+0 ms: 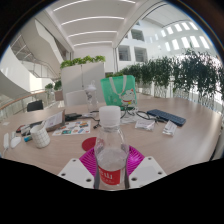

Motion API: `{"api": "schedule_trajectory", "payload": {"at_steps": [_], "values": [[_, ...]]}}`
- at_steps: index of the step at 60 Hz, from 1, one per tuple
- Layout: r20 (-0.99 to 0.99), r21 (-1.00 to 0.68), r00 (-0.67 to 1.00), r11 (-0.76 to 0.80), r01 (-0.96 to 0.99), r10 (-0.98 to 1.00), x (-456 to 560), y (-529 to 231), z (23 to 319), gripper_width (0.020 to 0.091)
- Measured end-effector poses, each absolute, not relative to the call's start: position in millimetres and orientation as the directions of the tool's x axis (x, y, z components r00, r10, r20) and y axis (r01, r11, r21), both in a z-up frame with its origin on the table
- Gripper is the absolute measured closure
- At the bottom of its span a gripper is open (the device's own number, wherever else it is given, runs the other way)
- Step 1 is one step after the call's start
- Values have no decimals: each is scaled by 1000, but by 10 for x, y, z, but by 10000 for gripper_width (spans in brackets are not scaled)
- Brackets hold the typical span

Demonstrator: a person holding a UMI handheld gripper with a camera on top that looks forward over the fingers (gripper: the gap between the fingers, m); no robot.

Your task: Pour water

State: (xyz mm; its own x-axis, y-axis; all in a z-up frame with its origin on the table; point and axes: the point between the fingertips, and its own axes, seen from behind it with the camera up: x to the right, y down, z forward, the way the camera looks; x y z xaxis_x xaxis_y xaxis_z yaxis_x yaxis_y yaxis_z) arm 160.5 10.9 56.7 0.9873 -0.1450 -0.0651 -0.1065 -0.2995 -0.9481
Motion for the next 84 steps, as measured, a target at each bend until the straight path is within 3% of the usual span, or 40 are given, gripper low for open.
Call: {"api": "schedule_trajectory", "payload": {"at_steps": [5,12,17,24,30,36,45,52,65,71,73,78,84], "values": [[-116,-932,982,-326,-160,-150,1588,160,681,766],[5,-958,985,-283,-45,-174,1577,428,1346,767],[191,-942,971,-307,139,-147,1443,723,1876,768],[611,-745,791,-371,554,-46,989,1176,2178,768],[889,-390,449,-365,846,91,495,1561,2015,769],[973,-15,77,-272,962,217,129,1737,1800,769],[858,472,-421,-128,872,295,-203,1852,1623,770],[703,683,-644,-33,730,301,-383,1885,1614,769],[681,703,-670,-6,711,294,-518,1952,1643,769],[767,609,-589,0,793,254,-647,1997,1714,767],[831,522,-503,-20,852,239,-653,2013,1779,791],[972,186,-167,-110,976,165,-583,2037,2155,765],[920,-390,393,-167,906,-16,-276,1840,2600,756]]}}
